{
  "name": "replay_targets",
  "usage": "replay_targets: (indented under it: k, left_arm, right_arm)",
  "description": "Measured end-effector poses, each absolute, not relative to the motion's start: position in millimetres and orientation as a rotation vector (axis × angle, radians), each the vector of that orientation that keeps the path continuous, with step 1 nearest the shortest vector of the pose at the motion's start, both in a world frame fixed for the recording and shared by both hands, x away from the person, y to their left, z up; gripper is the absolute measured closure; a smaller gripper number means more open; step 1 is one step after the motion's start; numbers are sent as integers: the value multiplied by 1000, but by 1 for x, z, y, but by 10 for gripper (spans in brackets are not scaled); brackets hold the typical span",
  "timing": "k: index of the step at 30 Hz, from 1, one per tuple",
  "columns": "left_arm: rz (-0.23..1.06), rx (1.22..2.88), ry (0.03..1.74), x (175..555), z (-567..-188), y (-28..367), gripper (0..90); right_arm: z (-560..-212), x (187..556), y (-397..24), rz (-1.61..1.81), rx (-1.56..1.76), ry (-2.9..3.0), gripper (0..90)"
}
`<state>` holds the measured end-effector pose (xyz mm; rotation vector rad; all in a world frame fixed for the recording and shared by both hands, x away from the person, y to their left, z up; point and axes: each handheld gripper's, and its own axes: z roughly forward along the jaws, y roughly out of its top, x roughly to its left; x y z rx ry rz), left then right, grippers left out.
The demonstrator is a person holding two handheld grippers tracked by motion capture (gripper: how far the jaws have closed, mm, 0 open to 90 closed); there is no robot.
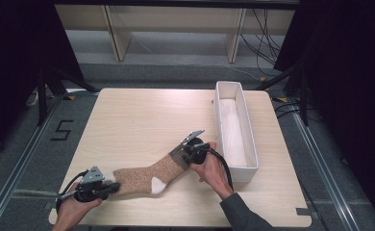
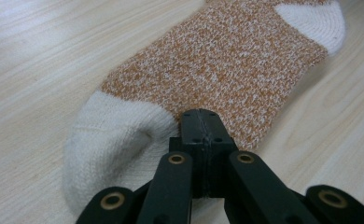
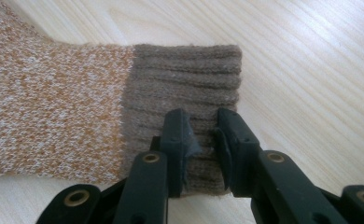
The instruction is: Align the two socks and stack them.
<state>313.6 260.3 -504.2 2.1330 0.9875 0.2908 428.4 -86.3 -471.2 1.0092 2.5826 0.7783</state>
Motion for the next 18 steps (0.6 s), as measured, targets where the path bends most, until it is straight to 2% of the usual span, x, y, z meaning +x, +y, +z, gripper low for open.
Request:
replay_targets:
  k: [9, 18]
  left_arm:
    - [288, 2139, 980, 318, -504, 265, 896]
    - [260, 2142, 970, 322, -505, 270, 896]
  right_arm:
    - [-471, 420, -83, 736, 967, 2602, 796]
    - [-472, 412, -87, 764, 980, 2605, 788]
